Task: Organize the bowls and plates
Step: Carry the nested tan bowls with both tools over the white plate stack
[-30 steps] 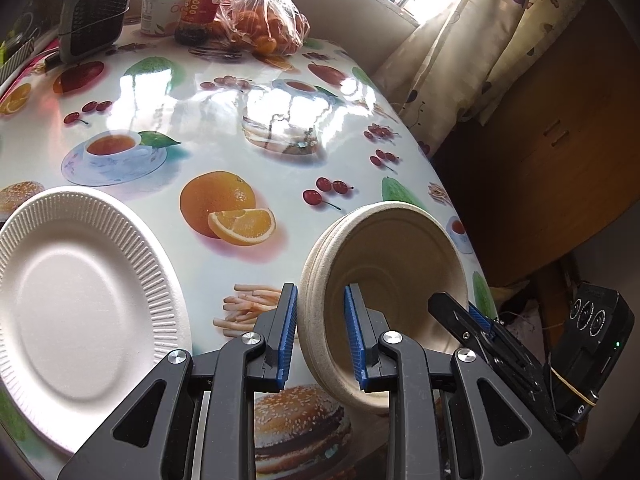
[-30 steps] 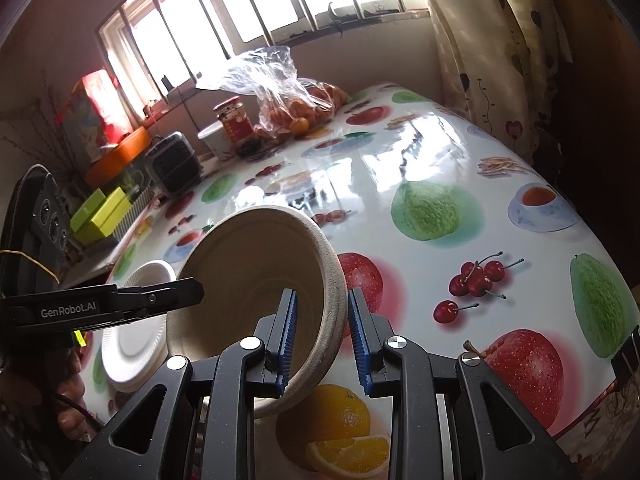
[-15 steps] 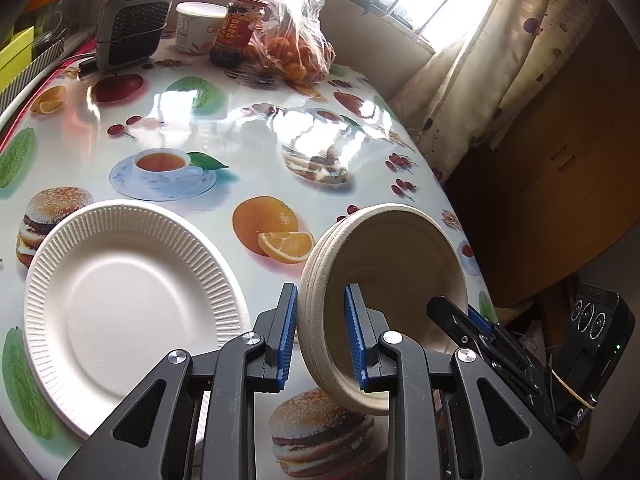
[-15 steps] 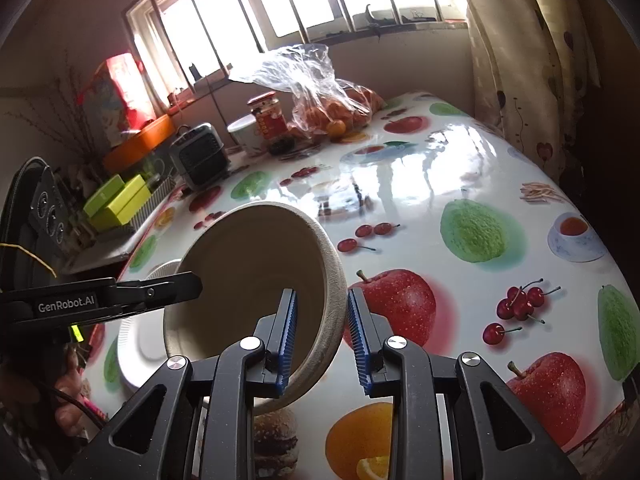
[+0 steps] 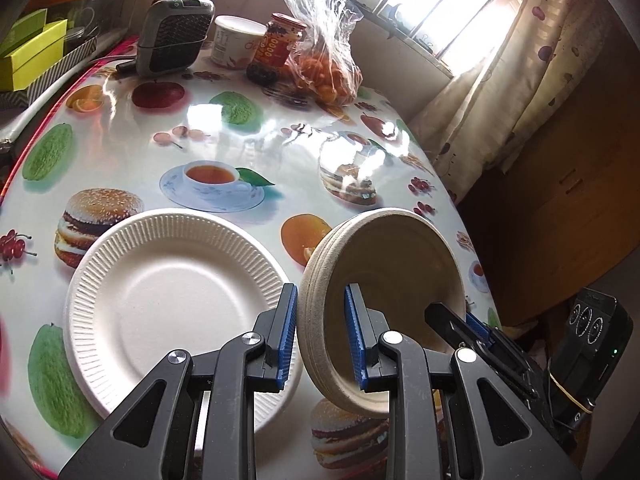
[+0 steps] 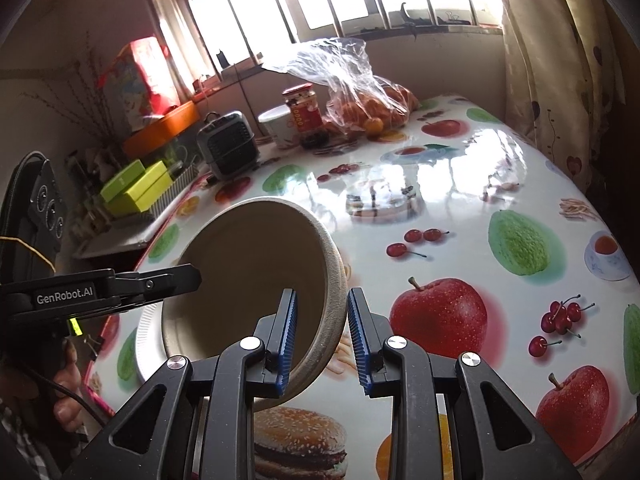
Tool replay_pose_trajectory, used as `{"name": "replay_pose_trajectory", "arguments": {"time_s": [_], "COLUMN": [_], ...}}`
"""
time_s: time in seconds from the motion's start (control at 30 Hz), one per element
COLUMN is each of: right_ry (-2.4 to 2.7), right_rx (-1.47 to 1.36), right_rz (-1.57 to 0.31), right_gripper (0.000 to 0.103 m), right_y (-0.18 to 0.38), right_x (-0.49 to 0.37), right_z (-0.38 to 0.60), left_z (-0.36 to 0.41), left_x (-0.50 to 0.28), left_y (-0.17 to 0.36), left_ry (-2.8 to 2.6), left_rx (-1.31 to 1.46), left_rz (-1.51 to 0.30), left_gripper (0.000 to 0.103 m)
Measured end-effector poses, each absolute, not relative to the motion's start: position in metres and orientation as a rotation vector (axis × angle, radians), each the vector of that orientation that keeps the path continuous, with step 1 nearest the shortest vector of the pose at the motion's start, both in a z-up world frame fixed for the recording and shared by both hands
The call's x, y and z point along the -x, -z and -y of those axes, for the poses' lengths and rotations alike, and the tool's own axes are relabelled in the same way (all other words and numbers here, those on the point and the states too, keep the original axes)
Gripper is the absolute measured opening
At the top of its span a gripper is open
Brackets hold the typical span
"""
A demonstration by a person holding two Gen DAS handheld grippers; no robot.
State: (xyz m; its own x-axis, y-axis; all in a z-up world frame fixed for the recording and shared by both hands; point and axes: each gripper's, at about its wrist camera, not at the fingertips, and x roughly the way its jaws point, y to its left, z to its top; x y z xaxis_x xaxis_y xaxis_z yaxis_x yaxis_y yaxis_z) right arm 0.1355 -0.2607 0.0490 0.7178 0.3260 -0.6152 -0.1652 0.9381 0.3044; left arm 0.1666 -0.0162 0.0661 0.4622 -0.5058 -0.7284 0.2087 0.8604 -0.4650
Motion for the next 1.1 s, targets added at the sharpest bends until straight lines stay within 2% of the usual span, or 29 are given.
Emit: {"name": "replay_pose_trajectory", "arguments": {"time_s": [1.1], "right_ry": [-0.427], "right_rx": [-0.156], "right_rz": [-0.757], "right_gripper": [0.025], "right_y": [-0.046], "right_x": [-0.159], "right_z": [0.172], "left_z": [-0.073], "left_x": [-0.160], "left_y": [-0.060], "left_ry": [0.304], "left_rx": [0.413], "left_rz": [-0.966], "left_gripper": [0.025]}}
